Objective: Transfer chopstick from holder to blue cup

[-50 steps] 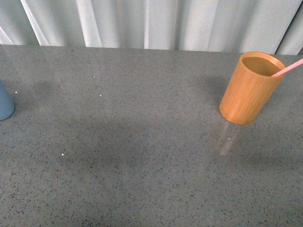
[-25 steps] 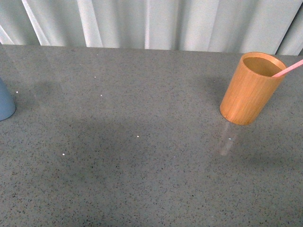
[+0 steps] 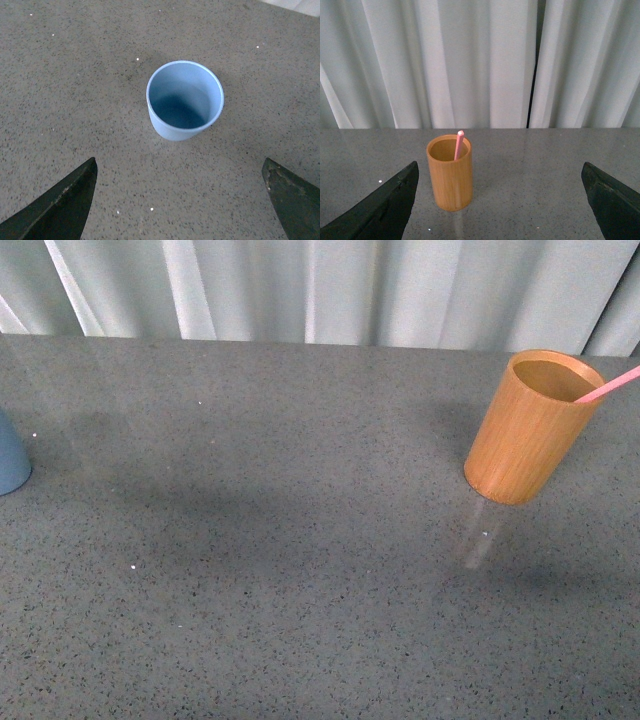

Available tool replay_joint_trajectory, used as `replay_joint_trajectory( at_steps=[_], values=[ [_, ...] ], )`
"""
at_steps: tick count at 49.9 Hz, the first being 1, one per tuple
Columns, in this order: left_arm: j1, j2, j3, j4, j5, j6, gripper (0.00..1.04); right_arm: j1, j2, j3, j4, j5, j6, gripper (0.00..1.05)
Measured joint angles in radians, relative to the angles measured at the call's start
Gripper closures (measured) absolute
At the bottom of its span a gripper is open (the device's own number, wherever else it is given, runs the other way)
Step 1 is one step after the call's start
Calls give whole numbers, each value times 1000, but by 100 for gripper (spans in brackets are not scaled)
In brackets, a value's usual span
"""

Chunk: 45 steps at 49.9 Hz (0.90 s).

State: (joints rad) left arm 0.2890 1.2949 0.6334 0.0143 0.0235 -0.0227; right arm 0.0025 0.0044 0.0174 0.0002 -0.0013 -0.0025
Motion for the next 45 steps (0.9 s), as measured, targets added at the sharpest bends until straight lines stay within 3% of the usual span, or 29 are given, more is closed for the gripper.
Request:
replay_joint_trajectory(
  at_steps=[8, 20, 45],
  values=[
    [28, 174, 154, -42, 39, 68, 7, 0, 0, 0, 0, 0, 0, 10],
    [53, 314, 268, -55, 12, 140, 7, 0, 0, 0, 0, 0, 0, 10],
    [54, 441, 342, -107, 33, 122, 7, 0, 0, 0, 0, 0, 0, 10]
  ],
)
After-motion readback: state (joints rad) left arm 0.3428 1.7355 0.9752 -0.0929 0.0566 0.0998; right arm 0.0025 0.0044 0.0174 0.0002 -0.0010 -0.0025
